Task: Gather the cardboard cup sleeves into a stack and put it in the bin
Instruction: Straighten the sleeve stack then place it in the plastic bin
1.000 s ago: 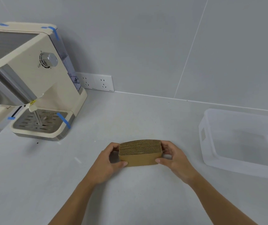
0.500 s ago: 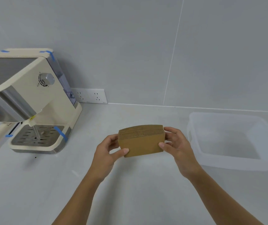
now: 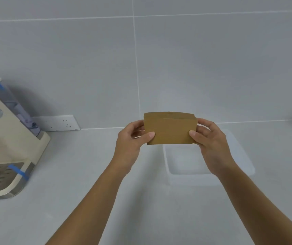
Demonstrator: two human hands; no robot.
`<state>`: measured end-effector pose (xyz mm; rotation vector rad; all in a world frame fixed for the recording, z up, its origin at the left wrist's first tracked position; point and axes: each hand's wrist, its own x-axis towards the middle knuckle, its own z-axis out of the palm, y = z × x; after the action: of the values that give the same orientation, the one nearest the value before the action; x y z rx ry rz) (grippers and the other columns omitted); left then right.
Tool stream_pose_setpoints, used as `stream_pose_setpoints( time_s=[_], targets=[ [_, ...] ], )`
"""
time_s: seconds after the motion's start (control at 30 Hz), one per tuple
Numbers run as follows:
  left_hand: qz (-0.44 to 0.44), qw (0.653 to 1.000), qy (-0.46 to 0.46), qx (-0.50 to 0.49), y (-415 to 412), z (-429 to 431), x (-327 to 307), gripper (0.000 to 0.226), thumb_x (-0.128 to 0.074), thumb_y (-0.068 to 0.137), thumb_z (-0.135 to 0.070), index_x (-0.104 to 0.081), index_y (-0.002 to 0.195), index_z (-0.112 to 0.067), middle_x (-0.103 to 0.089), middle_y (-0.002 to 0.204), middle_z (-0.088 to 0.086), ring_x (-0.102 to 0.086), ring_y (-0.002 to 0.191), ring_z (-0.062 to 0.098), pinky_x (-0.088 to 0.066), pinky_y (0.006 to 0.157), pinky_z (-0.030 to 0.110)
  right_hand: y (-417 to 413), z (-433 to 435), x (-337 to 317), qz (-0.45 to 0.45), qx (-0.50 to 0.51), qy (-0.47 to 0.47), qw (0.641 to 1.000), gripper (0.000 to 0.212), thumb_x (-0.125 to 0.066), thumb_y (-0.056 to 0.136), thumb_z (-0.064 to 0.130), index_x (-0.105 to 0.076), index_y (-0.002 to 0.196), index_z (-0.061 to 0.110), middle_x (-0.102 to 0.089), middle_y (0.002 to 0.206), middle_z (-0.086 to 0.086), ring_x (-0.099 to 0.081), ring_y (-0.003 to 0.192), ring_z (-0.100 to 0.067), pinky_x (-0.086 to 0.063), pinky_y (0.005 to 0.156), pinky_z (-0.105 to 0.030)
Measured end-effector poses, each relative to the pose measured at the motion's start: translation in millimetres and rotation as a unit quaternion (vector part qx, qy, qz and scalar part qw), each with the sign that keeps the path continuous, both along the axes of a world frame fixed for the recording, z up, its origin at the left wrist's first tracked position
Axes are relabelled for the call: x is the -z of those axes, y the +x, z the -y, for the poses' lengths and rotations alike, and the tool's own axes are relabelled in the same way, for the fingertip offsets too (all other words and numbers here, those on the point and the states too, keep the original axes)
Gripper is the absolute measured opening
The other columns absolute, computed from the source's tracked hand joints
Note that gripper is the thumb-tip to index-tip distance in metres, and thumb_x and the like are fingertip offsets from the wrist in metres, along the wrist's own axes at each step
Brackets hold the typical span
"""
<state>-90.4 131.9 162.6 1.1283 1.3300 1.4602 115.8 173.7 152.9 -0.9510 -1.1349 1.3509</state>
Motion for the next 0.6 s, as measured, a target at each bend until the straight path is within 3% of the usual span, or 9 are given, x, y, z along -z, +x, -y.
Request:
stream_pose_setpoints(
  time_s=[0.1,0.27,0.4,0.6],
  targets=[
    [0.010,0.999,-0.042,0.002,31.6,-22.2,2.9,0.030,-0.071,0.077,-0.012,-0.064,0.104,-0.023,-0.068,0.101,-0.003,-0.064,0.091,0.006,-0.049,0.074,0.013,30.6,-17.1,2.8,0.018,0.013,-0.044,0.999,0.032,-0.064,0.079,0.006,-0.058,0.109,0.016,-0.073,0.091,0.000,-0.067,0.090,-0.018,-0.048,0.077,-0.031],
    [0.020,0.987,-0.159,0.024,74.0,-48.3,23.9,0.026,-0.066,0.081,-0.013,-0.064,0.107,-0.011,-0.068,0.105,0.007,-0.065,0.098,0.021,-0.051,0.089,0.031,71.9,-37.0,20.4,0.051,0.022,-0.143,0.988,0.039,-0.066,0.079,0.010,-0.055,0.117,0.009,-0.064,0.110,-0.010,-0.062,0.096,-0.021,-0.046,0.072,-0.029],
    [0.033,0.962,-0.269,0.034,97.5,-61.7,49.0,0.011,-0.063,0.084,-0.013,-0.064,0.094,-0.010,-0.067,0.096,0.005,-0.063,0.088,0.018,-0.052,0.085,0.033,93.6,-53.3,35.3,0.089,-0.001,-0.234,0.968,0.041,-0.065,0.081,0.006,-0.052,0.120,0.002,-0.061,0.109,-0.014,-0.060,0.089,-0.022,-0.045,0.068,-0.029],
    [0.021,0.932,-0.362,-0.003,117.3,-79.5,83.4,0.026,-0.061,0.085,-0.016,-0.054,0.108,-0.005,-0.059,0.104,0.010,-0.059,0.093,0.024,-0.053,0.082,0.035,102.0,-69.9,60.4,0.150,-0.011,-0.341,0.928,0.032,-0.062,0.081,0.001,-0.059,0.111,-0.008,-0.062,0.101,-0.018,-0.058,0.088,-0.027,-0.047,0.072,-0.031]
  ],
)
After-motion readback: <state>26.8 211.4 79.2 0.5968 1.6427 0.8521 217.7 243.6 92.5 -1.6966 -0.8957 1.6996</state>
